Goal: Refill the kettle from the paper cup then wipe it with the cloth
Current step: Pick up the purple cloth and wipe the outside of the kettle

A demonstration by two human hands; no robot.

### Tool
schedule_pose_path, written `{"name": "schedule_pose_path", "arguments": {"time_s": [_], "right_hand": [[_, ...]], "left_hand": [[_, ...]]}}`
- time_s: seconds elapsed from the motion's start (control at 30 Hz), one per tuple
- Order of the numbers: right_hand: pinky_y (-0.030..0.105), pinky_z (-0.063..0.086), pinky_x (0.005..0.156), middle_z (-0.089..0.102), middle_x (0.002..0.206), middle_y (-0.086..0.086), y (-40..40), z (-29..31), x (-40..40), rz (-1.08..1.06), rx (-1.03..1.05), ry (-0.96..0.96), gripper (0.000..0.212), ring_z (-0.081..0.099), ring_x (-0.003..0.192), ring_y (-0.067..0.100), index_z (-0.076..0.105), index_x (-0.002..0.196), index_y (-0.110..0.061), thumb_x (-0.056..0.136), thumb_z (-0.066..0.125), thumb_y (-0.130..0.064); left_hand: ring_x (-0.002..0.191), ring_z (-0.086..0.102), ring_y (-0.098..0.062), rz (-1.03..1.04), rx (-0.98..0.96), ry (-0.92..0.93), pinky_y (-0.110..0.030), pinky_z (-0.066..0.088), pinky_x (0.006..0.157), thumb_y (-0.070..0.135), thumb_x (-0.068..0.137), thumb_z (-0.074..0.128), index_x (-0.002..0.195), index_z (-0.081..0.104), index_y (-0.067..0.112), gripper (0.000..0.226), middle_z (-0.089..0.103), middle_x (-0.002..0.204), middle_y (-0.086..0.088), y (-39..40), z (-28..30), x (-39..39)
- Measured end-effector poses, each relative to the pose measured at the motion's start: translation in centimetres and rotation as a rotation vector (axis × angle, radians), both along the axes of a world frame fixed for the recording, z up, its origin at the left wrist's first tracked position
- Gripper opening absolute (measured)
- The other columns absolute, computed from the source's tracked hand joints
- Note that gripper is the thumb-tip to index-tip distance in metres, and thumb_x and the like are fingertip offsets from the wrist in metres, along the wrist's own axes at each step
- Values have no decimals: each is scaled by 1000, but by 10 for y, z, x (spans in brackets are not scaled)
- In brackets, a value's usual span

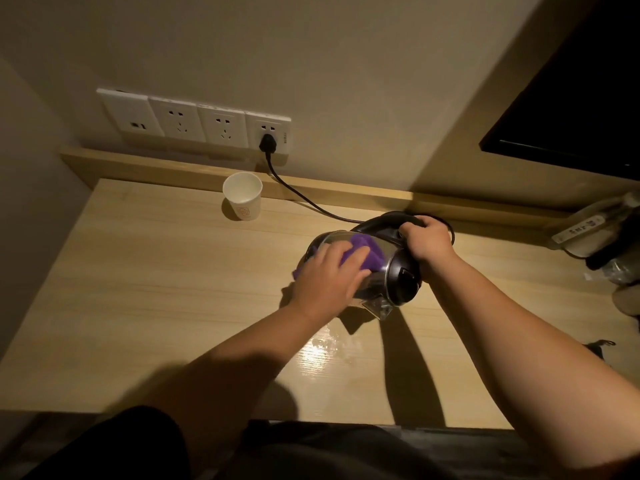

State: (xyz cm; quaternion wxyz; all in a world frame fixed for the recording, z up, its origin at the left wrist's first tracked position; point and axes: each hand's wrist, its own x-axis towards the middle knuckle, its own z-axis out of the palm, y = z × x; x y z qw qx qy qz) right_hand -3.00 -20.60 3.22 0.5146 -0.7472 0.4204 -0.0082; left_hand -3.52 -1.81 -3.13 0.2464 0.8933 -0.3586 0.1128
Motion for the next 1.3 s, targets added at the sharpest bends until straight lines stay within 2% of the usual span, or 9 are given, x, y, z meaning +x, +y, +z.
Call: {"name": "schedule_pose_path", "arguments": {"time_s": [0.13, 0.23, 0.43, 0.53, 0.63, 0.83, 1.1, 1.23, 1.3], "right_hand": [[32, 51, 67, 65, 107, 14, -6, 2, -4, -22, 30, 38, 35, 64, 89, 29, 58, 128, -15, 93, 56, -15], [34, 52, 71, 66, 107, 14, -3, 3, -3, -37, 34, 35, 35, 64, 91, 31, 58, 128, -15, 93, 56, -15], [47, 56, 89, 65, 112, 16, 1, -3, -7, -95, 93, 56, 45, 66, 93, 33, 52, 137, -15, 92, 57, -16], [43, 56, 85, 64, 114, 15, 0, -4, -3, -93, 88, 48, 45, 64, 91, 31, 51, 139, -14, 93, 56, -15], [32, 52, 65, 62, 111, 13, 3, -3, 1, -76, 85, 39, 43, 61, 81, 24, 49, 138, -14, 95, 55, -14], [26, 45, 54, 61, 113, 12, 1, -3, 5, -74, 82, 76, 48, 59, 75, 19, 45, 143, -15, 97, 56, -16], [31, 49, 56, 66, 99, 16, -1, -6, 2, -86, 144, 135, 32, 65, 82, 32, 59, 122, -10, 90, 57, -15], [43, 56, 78, 68, 98, 19, -9, -7, -2, -118, 137, 171, 21, 67, 89, 36, 60, 105, -7, 87, 59, -16], [42, 55, 78, 68, 94, 18, -12, -7, -1, -132, 135, 166, 17, 67, 88, 35, 60, 101, -7, 86, 59, -16]], "left_hand": [[108, 51, -23, 295, 141, 278, -33, 46, 80, 33, 100, 42, 125, 54, 14, 33, 53, 121, -8, 40, -34, 23], [104, 50, -20, 324, 211, 363, -32, 47, 76, 35, 101, 39, 119, 57, 15, 33, 52, 120, -6, 56, -59, 22], [87, 56, -17, 583, -136, 635, -32, 48, 74, 40, 102, 32, 115, 57, 21, 34, 50, 119, -4, 63, -67, 0], [90, 55, -9, 515, -300, 595, -31, 50, 77, 44, 101, 34, 115, 55, 30, 29, 47, 121, 3, 59, -38, -1], [96, 53, -7, 299, -349, 486, -28, 50, 79, 44, 97, 39, 122, 54, 31, 32, 44, 122, 9, 28, 3, -14], [101, 55, -29, -162, -128, -40, -37, 54, 72, 33, 93, 45, 128, 47, 18, 38, 56, 119, -14, -7, -1, -33], [103, 50, -26, -141, -145, -71, -34, 52, 77, 29, 90, 52, 131, 44, 16, 44, 40, 123, -9, 15, -31, -24], [100, 55, -28, 28, -62, 32, -36, 55, 72, 21, 82, 69, 130, 47, 17, 53, 49, 120, -11, 46, -53, -16], [100, 58, -29, 120, 11, 95, -36, 55, 71, 19, 81, 74, 129, 49, 16, 54, 55, 119, -13, 57, -60, -9]]}}
